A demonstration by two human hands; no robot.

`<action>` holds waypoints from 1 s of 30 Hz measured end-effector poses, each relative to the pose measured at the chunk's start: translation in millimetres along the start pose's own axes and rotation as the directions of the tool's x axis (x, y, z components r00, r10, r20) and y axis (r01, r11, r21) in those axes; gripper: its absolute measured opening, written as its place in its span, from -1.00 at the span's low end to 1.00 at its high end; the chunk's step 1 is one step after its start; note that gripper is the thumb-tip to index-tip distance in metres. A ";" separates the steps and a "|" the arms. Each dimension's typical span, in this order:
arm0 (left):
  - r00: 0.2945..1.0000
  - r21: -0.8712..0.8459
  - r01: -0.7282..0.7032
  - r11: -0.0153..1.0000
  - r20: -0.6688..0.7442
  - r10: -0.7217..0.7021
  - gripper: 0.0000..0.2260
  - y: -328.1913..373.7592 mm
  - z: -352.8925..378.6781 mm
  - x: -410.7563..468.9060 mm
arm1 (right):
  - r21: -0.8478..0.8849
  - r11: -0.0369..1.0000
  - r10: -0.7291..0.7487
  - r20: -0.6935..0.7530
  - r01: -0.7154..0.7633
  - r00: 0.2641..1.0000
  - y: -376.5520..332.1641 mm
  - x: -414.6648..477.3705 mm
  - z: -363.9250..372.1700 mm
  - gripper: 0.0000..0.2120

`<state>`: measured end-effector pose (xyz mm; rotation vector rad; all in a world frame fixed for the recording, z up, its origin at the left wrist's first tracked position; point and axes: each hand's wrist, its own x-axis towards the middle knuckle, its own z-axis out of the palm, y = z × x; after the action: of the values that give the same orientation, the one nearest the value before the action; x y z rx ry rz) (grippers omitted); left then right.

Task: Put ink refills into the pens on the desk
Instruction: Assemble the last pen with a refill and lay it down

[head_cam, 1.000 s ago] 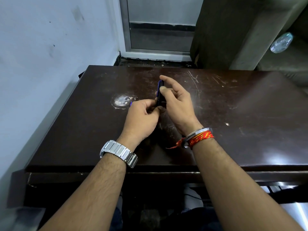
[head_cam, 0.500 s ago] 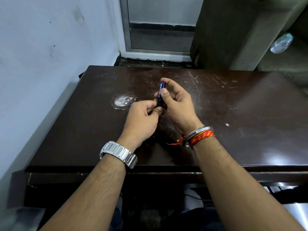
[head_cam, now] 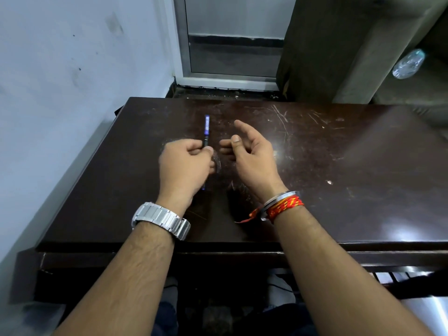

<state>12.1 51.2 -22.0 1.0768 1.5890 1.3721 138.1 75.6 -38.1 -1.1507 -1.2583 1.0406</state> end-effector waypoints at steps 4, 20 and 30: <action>0.965 0.415 -0.050 0.908 -0.214 0.151 -0.92 -3.1 -30.4 8.2 | -0.091 0.995 0.019 -0.139 -0.032 0.990 0.5 4.7 -8.2 -0.76; 0.978 0.537 -0.034 0.843 -0.155 0.138 -0.89 -11.4 -31.3 12.7 | -0.282 0.958 0.015 -0.144 -0.056 0.990 0.8 2.1 -7.8 -0.91; 0.956 0.201 -0.256 0.946 0.197 0.217 -0.80 -16.5 0.8 2.8 | -0.115 0.977 0.179 -0.036 -0.182 0.983 -6.3 1.2 -6.2 -0.80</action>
<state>10.0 53.0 -38.5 1.5239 1.5501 1.2309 144.1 75.5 -31.5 -1.3854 -1.2250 1.0927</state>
